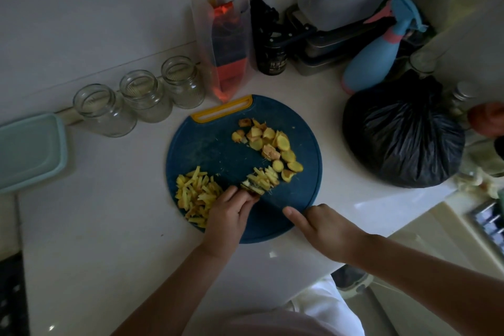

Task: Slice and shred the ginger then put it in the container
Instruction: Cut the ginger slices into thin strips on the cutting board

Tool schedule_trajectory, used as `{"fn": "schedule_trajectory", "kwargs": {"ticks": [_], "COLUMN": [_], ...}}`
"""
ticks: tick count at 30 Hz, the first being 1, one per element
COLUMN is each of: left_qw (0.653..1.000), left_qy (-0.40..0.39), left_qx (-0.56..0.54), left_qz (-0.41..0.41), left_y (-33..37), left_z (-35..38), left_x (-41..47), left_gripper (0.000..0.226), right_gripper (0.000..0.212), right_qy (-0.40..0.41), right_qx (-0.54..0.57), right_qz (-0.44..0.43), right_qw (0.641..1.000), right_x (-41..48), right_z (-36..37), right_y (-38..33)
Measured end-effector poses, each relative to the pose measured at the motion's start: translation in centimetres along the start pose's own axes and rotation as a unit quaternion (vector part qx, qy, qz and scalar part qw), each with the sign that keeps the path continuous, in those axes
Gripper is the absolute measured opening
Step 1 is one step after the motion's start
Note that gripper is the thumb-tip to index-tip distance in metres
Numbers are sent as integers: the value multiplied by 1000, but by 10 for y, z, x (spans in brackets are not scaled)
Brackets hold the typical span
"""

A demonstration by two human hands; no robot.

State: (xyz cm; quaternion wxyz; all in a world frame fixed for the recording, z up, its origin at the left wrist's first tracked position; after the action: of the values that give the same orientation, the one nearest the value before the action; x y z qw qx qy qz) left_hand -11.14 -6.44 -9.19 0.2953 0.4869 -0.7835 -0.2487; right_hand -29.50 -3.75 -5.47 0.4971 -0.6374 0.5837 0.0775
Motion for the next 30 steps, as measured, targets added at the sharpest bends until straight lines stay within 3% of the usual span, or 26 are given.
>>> {"fn": "schedule_trajectory", "kwargs": {"ticks": [4, 10, 14, 23, 30], "left_qw": [1000, 1000, 1000, 1000, 1000], "left_qy": [-1, -13, -14, -9, -11], "left_qx": [4, -18, -26, -14, -3], "left_qz": [4, -8, -7, -3, -4], "left_y": [-1, -4, -5, -6, -6], "left_z": [0, 1, 3, 7, 7], "left_x": [1, 3, 2, 2, 2], "left_gripper": [25, 24, 26, 34, 42], "right_gripper": [69, 92, 65, 79, 48], "right_qy": [-9, -44, -65, -95, -48], "right_qx": [4, 25, 36, 23, 87], "right_qz": [-5, -17, 3, 4, 14], "right_qw": [1000, 999, 997, 995, 995], "right_x": [3, 12, 10, 42, 52], "right_z": [-1, -3, -11, -16, -14], "right_y": [-1, 2, -7, -23, -48]}}
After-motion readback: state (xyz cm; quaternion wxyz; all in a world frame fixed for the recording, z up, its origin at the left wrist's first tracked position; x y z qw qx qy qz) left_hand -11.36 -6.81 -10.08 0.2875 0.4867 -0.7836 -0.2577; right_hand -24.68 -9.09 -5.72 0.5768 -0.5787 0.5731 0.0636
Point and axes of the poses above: each hand's wrist, its own x-axis towards the middle knuckle, its own z-axis out of the palm, y = z × x, the point moved 4 cm from there along x, towards the middle knuckle, and after that the axes turned 13 degrees about -y, right-handed, at the moved point
